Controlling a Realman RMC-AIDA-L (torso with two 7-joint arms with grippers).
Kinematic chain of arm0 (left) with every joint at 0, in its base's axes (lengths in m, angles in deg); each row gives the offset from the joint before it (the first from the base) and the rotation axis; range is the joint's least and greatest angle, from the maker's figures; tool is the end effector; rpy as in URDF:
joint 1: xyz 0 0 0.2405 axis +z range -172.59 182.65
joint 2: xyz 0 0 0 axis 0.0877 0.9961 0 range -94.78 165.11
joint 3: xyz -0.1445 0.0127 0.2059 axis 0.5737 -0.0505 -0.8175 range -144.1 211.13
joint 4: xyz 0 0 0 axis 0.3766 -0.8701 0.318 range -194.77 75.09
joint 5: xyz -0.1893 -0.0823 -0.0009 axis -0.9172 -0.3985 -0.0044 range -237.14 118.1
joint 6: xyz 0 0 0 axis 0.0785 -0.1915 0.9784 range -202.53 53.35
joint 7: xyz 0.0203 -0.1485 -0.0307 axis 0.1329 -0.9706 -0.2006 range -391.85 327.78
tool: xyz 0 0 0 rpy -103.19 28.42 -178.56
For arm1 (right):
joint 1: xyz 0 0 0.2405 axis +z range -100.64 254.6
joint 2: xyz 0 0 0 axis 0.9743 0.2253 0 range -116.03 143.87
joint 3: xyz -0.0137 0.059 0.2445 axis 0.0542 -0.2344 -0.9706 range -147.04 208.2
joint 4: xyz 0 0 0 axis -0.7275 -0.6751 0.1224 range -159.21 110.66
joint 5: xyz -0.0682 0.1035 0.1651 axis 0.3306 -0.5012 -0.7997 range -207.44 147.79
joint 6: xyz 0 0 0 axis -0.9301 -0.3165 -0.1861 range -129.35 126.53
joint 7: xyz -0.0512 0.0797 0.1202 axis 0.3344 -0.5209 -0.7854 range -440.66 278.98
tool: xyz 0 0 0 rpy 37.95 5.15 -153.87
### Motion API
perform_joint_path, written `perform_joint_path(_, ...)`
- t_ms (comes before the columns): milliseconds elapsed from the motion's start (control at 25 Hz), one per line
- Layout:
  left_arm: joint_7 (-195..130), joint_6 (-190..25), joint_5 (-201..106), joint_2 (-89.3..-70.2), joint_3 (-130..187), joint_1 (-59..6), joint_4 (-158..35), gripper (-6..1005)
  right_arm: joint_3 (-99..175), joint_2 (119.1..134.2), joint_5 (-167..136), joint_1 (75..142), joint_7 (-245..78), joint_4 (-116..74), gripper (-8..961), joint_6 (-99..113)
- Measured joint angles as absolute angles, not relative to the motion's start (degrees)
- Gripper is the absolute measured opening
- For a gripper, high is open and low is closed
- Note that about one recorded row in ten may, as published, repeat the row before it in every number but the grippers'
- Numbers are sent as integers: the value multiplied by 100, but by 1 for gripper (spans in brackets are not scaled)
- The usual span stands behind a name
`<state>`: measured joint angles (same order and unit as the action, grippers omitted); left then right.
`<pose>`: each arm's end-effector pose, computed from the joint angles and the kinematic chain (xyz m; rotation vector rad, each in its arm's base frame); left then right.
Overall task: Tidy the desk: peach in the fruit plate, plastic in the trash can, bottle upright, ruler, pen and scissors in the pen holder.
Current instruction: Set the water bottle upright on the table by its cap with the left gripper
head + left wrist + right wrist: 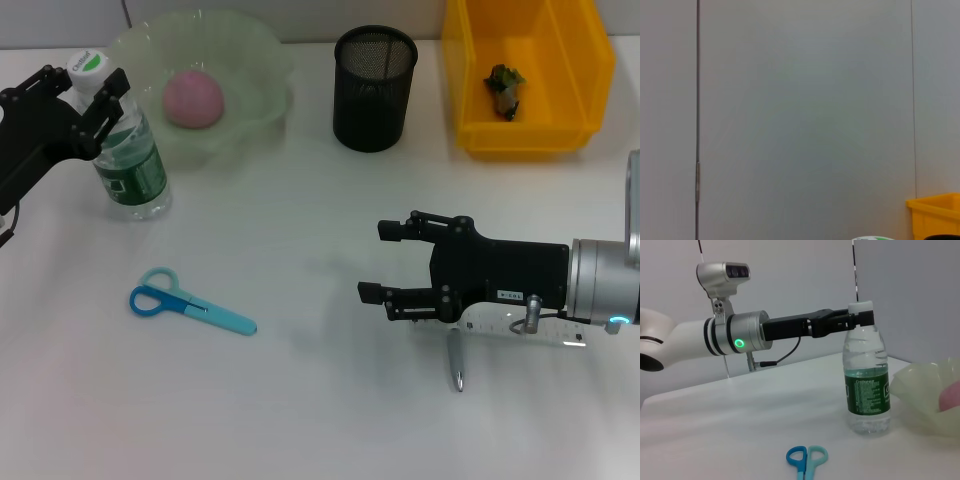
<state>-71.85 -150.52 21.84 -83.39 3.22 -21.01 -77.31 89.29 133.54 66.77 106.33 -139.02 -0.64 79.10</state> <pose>-0.3036 0.3423 0.0188 -1.9852 -0.4238 -0.8394 0.2486 0.3046 -0.0690 -2.7806 0.3753 0.7447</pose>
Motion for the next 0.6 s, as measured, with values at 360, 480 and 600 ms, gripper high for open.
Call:
perform_joint_path(360, -7185, -15032, 2166, -8339, 341, -2118, -7711, 470, 8929, 13354, 6677, 10642, -13902, -64, 833, 7910)
perform_joint_path(480, -7186, -15028, 2165, -8340, 341, -2120, -7709, 474, 8929, 13354, 6677, 10642, -13902, -63, 833, 7910)
perform_joint_path(600, -7206, -15025, 2165, -8339, 341, -2127, -7707, 556, 8929, 13354, 6677, 10642, -13902, -64, 833, 7910)
